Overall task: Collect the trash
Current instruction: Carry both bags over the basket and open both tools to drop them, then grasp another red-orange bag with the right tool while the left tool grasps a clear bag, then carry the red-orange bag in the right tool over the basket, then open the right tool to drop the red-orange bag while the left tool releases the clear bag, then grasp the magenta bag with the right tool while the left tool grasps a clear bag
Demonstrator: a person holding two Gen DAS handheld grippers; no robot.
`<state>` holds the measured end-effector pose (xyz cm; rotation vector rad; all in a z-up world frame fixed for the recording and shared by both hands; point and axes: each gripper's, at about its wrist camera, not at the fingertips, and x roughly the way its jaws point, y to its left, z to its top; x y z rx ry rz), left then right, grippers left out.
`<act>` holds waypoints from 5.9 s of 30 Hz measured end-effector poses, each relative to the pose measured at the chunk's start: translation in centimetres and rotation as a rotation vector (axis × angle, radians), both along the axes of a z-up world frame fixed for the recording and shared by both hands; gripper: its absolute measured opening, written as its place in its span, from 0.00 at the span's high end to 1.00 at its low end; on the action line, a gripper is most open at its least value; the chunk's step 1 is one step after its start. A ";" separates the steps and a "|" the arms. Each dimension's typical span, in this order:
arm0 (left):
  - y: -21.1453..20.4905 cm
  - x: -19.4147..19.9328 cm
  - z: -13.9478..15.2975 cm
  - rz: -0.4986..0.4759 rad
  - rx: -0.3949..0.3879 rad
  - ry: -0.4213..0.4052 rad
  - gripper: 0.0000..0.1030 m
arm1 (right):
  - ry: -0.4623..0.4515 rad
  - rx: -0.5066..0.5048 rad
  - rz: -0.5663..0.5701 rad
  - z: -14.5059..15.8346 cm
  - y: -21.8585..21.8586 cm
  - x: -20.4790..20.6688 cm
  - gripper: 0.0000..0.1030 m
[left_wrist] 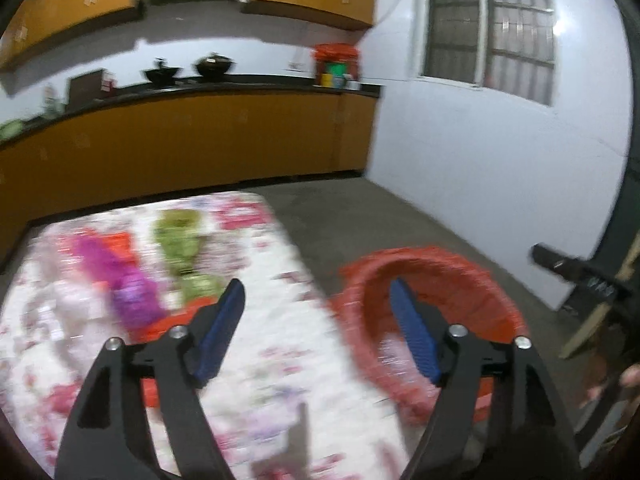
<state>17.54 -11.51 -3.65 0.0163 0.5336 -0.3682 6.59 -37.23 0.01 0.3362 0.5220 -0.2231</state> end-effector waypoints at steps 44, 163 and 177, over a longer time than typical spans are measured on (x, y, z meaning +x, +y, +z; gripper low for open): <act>22.8 5.0 -4.5 0.474 -0.103 0.164 0.34 | 0.302 -0.043 0.568 -8.6 28.6 13.3 0.54; -5.4 3.7 -2.3 -0.172 -0.144 0.166 0.43 | -0.018 -0.034 -0.075 0.5 0.2 0.5 0.36; 7.2 1.7 -2.9 0.153 -0.042 0.126 0.32 | 0.003 -0.101 0.116 0.9 6.7 2.5 0.36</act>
